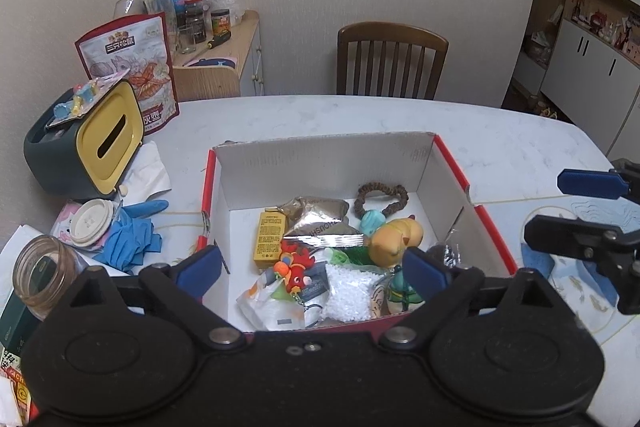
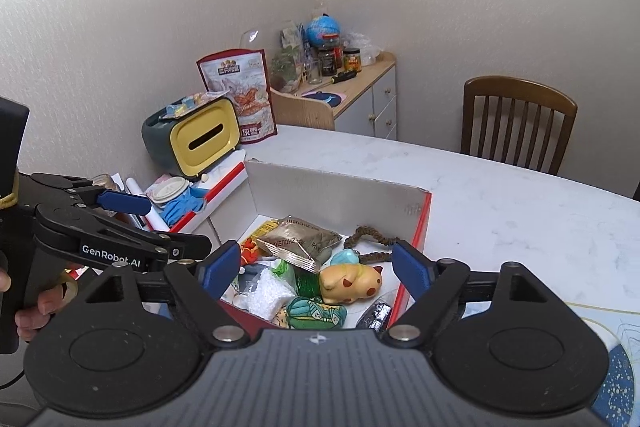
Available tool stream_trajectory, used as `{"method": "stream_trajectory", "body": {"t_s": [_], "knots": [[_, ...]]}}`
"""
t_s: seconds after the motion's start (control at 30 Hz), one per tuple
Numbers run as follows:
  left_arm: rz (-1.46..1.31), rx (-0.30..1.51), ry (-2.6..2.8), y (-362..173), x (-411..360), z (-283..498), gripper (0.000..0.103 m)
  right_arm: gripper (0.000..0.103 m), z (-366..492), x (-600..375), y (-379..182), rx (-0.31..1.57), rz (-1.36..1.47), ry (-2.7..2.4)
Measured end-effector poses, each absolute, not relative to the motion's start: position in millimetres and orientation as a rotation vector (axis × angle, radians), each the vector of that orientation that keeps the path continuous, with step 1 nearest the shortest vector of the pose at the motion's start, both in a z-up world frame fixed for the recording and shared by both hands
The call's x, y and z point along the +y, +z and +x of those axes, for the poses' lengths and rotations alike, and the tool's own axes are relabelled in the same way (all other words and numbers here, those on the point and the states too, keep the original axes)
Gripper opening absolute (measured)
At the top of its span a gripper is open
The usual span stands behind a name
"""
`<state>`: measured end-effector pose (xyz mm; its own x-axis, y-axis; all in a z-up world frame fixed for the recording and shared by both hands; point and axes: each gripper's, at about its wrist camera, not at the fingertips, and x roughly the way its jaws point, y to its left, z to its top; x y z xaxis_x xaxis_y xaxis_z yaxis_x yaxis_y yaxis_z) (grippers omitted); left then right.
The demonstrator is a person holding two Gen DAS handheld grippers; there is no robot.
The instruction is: Organize objects
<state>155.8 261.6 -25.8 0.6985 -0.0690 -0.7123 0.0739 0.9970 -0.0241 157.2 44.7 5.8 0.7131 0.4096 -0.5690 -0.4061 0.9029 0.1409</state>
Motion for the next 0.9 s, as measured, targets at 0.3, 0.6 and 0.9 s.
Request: {"method": "stream_trajectory", "body": {"t_s": [0.3, 0.6, 0.9], "knots": [[0.010, 0.752, -0.073, -14.6, 258.1, 142.6, 0.102, 0.091, 139.2, 37.7, 10.5, 0.609, 0.019, 0.431], [0.001, 0.756, -0.067, -12.9, 255.6, 131.7, 0.103, 0.103, 123.5, 30.2, 11.5, 0.585, 0.022, 0.433], [0.008, 0.756, -0.051, -12.0, 249.1, 117.8, 0.103, 0.103, 111.7, 25.0, 9.4, 0.585, 0.034, 0.426]]}}
